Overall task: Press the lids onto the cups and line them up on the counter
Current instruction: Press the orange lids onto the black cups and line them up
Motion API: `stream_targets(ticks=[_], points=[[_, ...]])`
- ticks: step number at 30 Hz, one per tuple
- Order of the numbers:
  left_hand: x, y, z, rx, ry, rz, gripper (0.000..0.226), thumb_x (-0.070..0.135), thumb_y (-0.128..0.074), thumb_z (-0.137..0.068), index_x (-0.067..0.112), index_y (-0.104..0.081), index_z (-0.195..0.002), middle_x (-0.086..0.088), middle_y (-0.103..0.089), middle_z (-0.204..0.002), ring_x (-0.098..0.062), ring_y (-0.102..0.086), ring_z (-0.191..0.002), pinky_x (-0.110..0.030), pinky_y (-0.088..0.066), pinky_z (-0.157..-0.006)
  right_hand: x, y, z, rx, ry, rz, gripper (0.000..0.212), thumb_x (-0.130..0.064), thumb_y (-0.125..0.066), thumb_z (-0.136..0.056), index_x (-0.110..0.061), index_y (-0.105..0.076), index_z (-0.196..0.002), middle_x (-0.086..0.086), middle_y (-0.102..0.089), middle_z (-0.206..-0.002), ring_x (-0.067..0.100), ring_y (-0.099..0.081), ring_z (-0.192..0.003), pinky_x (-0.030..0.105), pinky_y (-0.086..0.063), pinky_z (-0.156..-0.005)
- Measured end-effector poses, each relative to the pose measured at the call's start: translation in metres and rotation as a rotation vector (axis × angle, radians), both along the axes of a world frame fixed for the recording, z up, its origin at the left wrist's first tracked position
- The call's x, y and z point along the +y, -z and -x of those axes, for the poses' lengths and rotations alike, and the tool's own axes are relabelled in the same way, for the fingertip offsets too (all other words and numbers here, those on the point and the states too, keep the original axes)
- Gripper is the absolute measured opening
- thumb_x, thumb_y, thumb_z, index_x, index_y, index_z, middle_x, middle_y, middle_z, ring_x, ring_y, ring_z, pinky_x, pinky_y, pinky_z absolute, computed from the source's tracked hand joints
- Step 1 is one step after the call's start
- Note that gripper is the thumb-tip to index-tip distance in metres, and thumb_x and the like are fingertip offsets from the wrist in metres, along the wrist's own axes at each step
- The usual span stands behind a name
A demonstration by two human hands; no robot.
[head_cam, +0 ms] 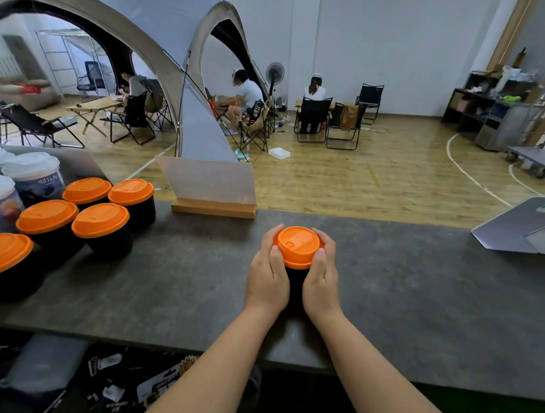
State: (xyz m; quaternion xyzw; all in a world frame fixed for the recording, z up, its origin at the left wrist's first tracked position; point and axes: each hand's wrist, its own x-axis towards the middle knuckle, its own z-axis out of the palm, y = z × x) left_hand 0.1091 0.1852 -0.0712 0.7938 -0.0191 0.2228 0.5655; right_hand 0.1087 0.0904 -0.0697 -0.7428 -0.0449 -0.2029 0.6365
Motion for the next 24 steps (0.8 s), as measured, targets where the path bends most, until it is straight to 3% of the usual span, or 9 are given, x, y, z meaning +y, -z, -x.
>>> stream_targets(ticks=[6,10,13,15,17,20,22,24], points=[[0.0009,0.0018,-0.0044,-0.007,0.005,0.023,0.048,0.038,-0.024,-0.097,0.029,-0.051,-0.136,0.006,-0.061,-0.129,-0.01,-0.059,-0.115,-0.035,-0.05,-0.098,0.0012,-0.0005,-0.0013,0.011,0.035,0.054,0.048,-0.059,-0.015,-0.086,-0.038,-0.039,-0.122,-0.028,-0.051,-0.104,-0.018,-0.053,-0.093,0.003,-0.039,-0.073],[0.0001,-0.0005,-0.0024,-0.003,-0.018,0.032,0.047,0.04,-0.023,-0.101,0.03,-0.047,-0.141,0.007,-0.06,-0.13,-0.009,-0.057,-0.116,-0.028,-0.047,-0.097,-0.002,-0.0025,0.0018,0.034,-0.01,-0.03,0.032,-0.042,-0.022,-0.095,-0.035,-0.044,-0.117,-0.019,-0.057,-0.107,-0.015,-0.055,-0.096,0.003,-0.04,-0.078],[0.004,-0.0027,-0.0008,0.007,-0.113,0.145,0.038,0.039,-0.027,-0.106,0.032,-0.047,-0.137,0.013,-0.065,-0.104,-0.009,-0.061,-0.098,-0.019,-0.044,-0.081,-0.0044,0.0007,0.0042,0.004,0.031,-0.074,0.029,-0.042,-0.024,-0.098,-0.035,-0.049,-0.11,-0.01,-0.062,-0.106,-0.001,-0.059,-0.098,0.015,-0.044,-0.084],[0.0056,-0.0035,-0.0001,-0.008,-0.126,0.189,0.032,0.042,-0.028,-0.105,0.037,-0.057,-0.119,0.017,-0.066,-0.096,-0.009,-0.064,-0.096,-0.016,-0.045,-0.078,-0.0043,0.0008,0.0059,0.02,0.022,-0.018,0.023,-0.043,-0.027,-0.097,-0.037,-0.045,-0.109,-0.008,-0.061,-0.106,0.001,-0.058,-0.097,0.011,-0.042,-0.081],[0.0042,-0.0038,0.0008,-0.002,-0.084,0.185,0.036,0.048,-0.025,-0.101,0.041,-0.06,-0.111,0.017,-0.068,-0.103,-0.005,-0.064,-0.101,-0.017,-0.047,-0.084,-0.0034,0.0009,0.0062,0.041,0.003,0.021,0.021,-0.047,-0.029,-0.095,-0.041,-0.04,-0.111,-0.005,-0.058,-0.112,0.004,-0.056,-0.103,0.006,-0.039,-0.08],[0.0019,-0.0009,0.0006,0.048,-0.005,0.099,0.049,0.052,-0.022,-0.097,0.038,-0.052,-0.132,0.009,-0.064,-0.123,-0.008,-0.059,-0.112,-0.027,-0.048,-0.096,-0.0034,0.0013,0.0058,0.031,0.017,0.059,0.04,-0.057,-0.027,-0.089,-0.04,-0.038,-0.123,-0.006,-0.052,-0.123,0.006,-0.051,-0.112,0.009,-0.038,-0.087],[0.0016,0.0007,0.0,0.048,0.011,0.073,0.051,0.051,-0.021,-0.097,0.037,-0.046,-0.139,0.005,-0.061,-0.13,-0.011,-0.058,-0.115,-0.033,-0.048,-0.1,-0.0041,0.0039,0.0038,0.023,0.019,0.056,0.042,-0.051,-0.026,-0.091,-0.037,-0.042,-0.127,-0.007,-0.052,-0.125,0.003,-0.05,-0.115,0.019,-0.04,-0.095],[0.0016,0.0007,0.0003,0.028,0.01,0.075,0.05,0.051,-0.019,-0.097,0.041,-0.045,-0.138,0.006,-0.062,-0.128,-0.011,-0.06,-0.114,-0.035,-0.049,-0.099,-0.0049,0.0041,0.0035,0.025,0.004,0.047,0.036,-0.04,-0.027,-0.094,-0.039,-0.044,-0.125,-0.011,-0.055,-0.121,0.0,-0.052,-0.112,0.018,-0.041,-0.094]])
